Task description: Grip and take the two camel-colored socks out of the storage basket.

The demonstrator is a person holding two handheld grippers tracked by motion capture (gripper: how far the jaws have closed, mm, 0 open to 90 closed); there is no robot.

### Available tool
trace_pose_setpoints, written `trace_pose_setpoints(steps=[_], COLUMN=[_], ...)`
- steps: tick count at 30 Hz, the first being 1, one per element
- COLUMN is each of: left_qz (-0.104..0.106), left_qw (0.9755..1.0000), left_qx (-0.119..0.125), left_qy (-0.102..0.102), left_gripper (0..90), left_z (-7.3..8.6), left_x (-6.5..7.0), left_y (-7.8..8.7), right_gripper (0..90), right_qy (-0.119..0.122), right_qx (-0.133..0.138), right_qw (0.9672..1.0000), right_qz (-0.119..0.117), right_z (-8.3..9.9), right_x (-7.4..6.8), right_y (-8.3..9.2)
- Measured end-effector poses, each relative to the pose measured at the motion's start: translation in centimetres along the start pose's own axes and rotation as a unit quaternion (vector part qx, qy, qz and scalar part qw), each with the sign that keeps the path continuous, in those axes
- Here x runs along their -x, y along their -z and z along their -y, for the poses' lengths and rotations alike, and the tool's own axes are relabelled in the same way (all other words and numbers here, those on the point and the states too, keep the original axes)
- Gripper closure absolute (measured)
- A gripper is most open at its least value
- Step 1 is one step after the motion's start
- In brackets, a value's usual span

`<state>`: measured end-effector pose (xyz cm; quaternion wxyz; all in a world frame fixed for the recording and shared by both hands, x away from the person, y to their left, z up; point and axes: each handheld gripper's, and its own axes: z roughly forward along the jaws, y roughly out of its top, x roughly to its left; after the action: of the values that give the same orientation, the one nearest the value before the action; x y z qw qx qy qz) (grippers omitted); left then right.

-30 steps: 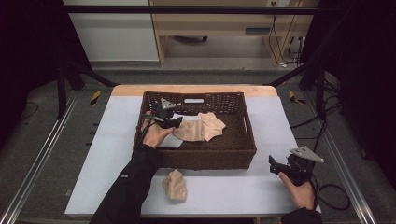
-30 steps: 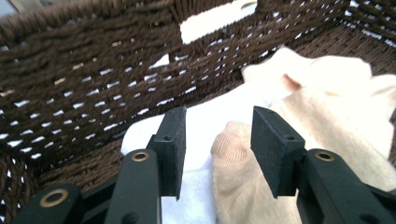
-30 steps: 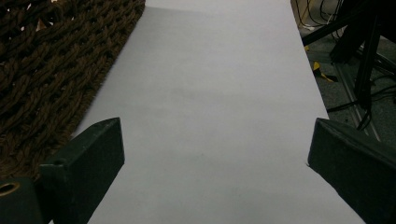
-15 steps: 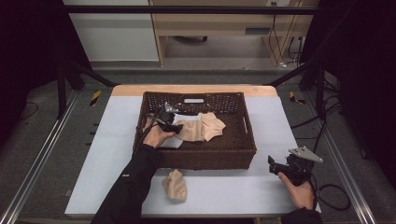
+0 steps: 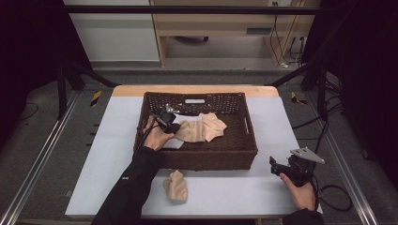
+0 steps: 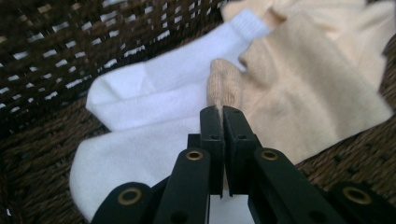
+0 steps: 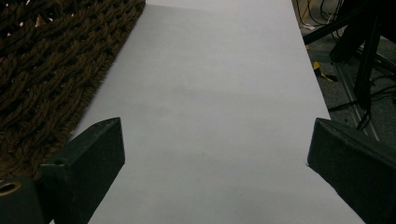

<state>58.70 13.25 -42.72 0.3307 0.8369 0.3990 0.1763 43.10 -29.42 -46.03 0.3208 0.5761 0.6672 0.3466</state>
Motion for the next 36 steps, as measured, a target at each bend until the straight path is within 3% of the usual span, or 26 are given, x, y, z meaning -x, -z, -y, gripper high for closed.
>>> trace_pose_setpoints(steps=[5, 10, 12, 18, 19, 20, 25, 29, 31, 32, 36], left_qz=[0.000, 0.002, 0.008, 0.014, 0.016, 0.016, 0.027, 0.034, 0.037, 0.037, 0.045], left_qw=[0.9979, 0.9932, 0.9891, 0.9782, 0.9741, 0.9741, 0.9626, 0.9573, 0.9531, 0.9531, 0.9453], left_qx=[0.065, 0.116, 0.147, 0.207, 0.226, 0.226, 0.270, 0.287, 0.300, 0.300, 0.323], left_qy=[-0.001, -0.004, 0.003, 0.004, 0.003, 0.003, 0.010, 0.010, 0.004, 0.004, -0.001], left_gripper=[87.5, 87.7, 87.7, 87.9, 87.9, 88.0, 88.0, 88.0, 88.0, 88.0, 88.0], left_z=[-0.4, -0.8, -1.0, -1.5, -1.7, -1.7, -2.0, -2.3, -2.4, -2.4, -2.6], left_x=[0.2, 0.5, 0.6, 0.8, 0.9, 0.9, 1.1, 1.5, 2.0, 2.0, 2.6], left_y=[1.2, 2.3, 3.0, 5.1, 5.9, 5.9, 7.8, 9.2, 10.2, 10.2, 11.8], right_gripper=[4.2, 4.3, 4.3, 4.3, 4.3, 4.3, 4.3, 4.3, 4.3, 4.3, 4.3], right_qy=[0.002, 0.001, -0.001, -0.002, -0.002, -0.002, -0.001, 0.000, 0.001, 0.001, -0.002], right_qx=[0.001, 0.002, 0.002, 0.005, 0.005, 0.005, 0.007, 0.006, 0.007, 0.007, 0.006], right_qw=[1.0000, 1.0000, 1.0000, 1.0000, 1.0000, 1.0000, 1.0000, 1.0000, 1.0000, 1.0000, 1.0000], right_qz=[0.001, 0.002, 0.001, 0.001, 0.002, 0.002, 0.003, 0.002, 0.003, 0.003, 0.004], right_z=[0.0, 0.0, 0.0, 0.0, 0.0, 0.0, 0.0, 0.0, 0.0, 0.0, 0.0], right_x=[0.1, 0.1, 0.1, 0.1, 0.1, 0.1, 0.1, 0.2, 0.2, 0.2, 0.2], right_y=[0.0, 0.0, 0.1, 0.1, 0.1, 0.1, 0.2, 0.2, 0.2, 0.2, 0.2])
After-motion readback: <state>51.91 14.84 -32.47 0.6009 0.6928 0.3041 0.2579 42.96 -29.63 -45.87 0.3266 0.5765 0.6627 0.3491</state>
